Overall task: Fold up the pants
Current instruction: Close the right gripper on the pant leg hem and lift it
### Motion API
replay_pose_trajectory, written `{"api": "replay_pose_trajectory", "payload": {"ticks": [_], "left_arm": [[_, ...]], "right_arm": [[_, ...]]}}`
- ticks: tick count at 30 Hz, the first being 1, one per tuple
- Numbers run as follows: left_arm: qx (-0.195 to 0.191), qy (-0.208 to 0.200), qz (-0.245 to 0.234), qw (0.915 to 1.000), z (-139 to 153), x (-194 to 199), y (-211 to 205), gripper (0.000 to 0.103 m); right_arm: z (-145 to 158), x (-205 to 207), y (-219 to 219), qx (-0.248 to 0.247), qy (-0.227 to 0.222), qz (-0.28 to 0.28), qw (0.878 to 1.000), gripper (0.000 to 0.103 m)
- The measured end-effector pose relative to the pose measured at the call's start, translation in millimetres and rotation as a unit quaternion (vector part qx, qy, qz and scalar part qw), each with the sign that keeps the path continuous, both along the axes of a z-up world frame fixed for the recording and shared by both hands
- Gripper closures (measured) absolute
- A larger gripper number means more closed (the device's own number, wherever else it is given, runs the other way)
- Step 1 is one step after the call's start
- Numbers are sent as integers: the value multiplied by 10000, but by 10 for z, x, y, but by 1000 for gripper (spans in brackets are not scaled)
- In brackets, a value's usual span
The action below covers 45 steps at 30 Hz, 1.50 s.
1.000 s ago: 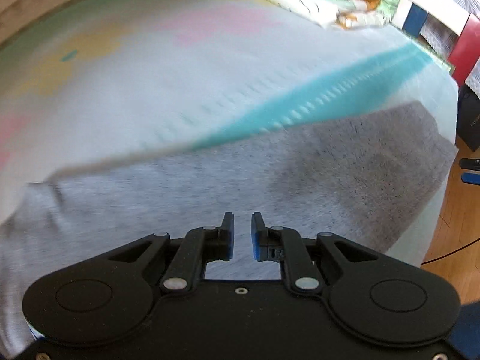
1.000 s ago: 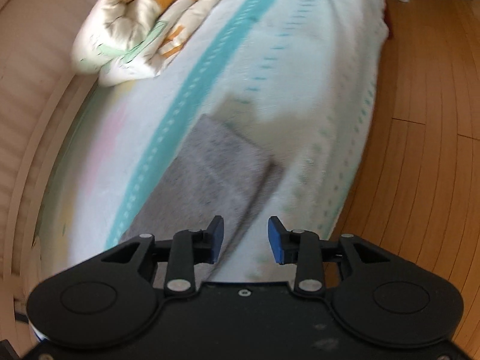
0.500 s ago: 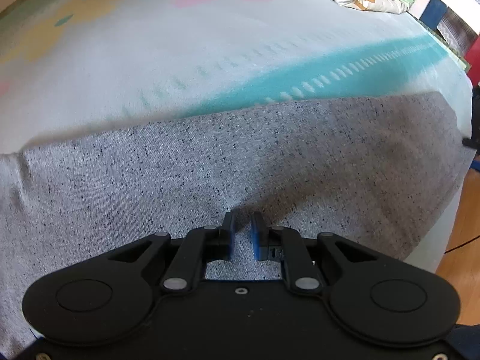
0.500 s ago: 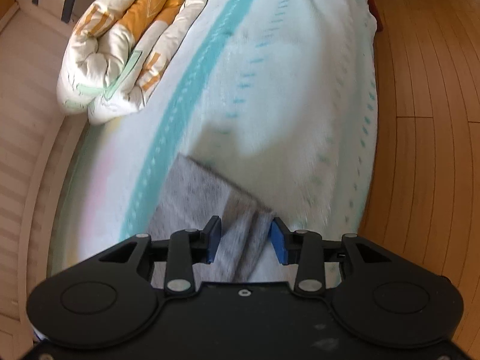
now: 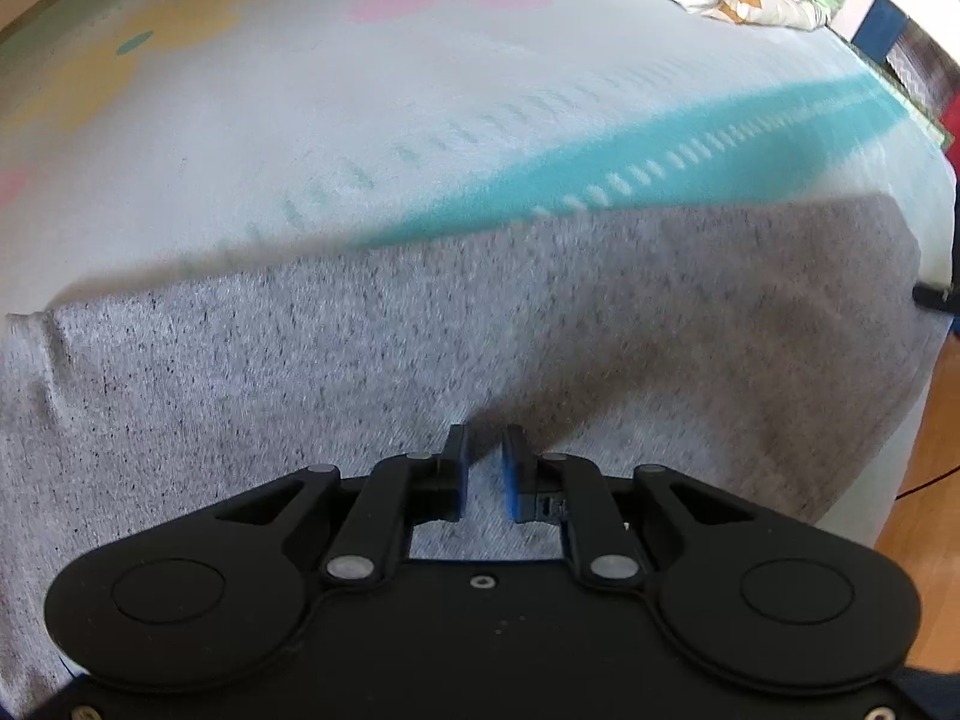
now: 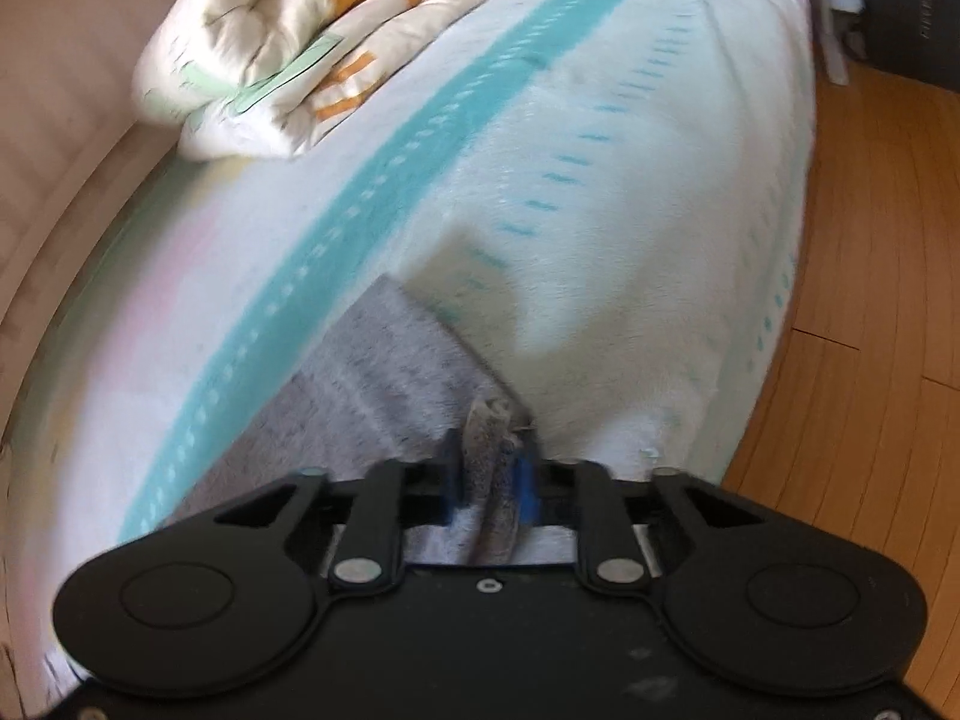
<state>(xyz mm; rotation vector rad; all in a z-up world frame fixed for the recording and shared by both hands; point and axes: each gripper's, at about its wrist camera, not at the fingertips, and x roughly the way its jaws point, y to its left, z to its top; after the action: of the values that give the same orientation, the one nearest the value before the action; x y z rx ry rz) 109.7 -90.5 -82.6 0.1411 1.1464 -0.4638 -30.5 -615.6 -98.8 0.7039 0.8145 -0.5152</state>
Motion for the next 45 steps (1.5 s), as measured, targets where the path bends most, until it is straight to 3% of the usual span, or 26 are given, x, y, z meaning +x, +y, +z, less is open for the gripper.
{"api": "replay_pose_trajectory", "payload": {"ticks": [8, 16, 19, 23, 30, 35, 38, 45], "left_arm": [[-493, -32, 149, 9987, 265, 389, -233, 82], [-464, 99, -9, 9989, 97, 614, -660, 82], [-277, 137, -53, 9995, -64, 651, -815, 82], [-155, -113, -98, 9998, -74, 649, -871, 82], [-475, -193, -289, 9983, 202, 423, -760, 82], [-237, 160, -412, 9987, -76, 429, -876, 82], [-155, -167, -567, 9981, -56, 370, -908, 82], [-324, 108, -164, 9993, 144, 407, -489, 82]], "right_arm": [[22, 73, 21, -152, 170, 93, 9997, 90], [24, 98, 16, -179, 232, 152, 9995, 90], [26, 107, 18, -189, 260, 170, 9993, 90], [38, 124, 40, -259, 319, 209, 9989, 90], [45, 154, 69, -361, 392, 267, 9982, 90], [65, 170, 84, -421, 449, 291, 9977, 90], [102, 186, 103, -478, 494, 312, 9971, 90], [376, 191, 229, -781, 453, 384, 9952, 90]]}}
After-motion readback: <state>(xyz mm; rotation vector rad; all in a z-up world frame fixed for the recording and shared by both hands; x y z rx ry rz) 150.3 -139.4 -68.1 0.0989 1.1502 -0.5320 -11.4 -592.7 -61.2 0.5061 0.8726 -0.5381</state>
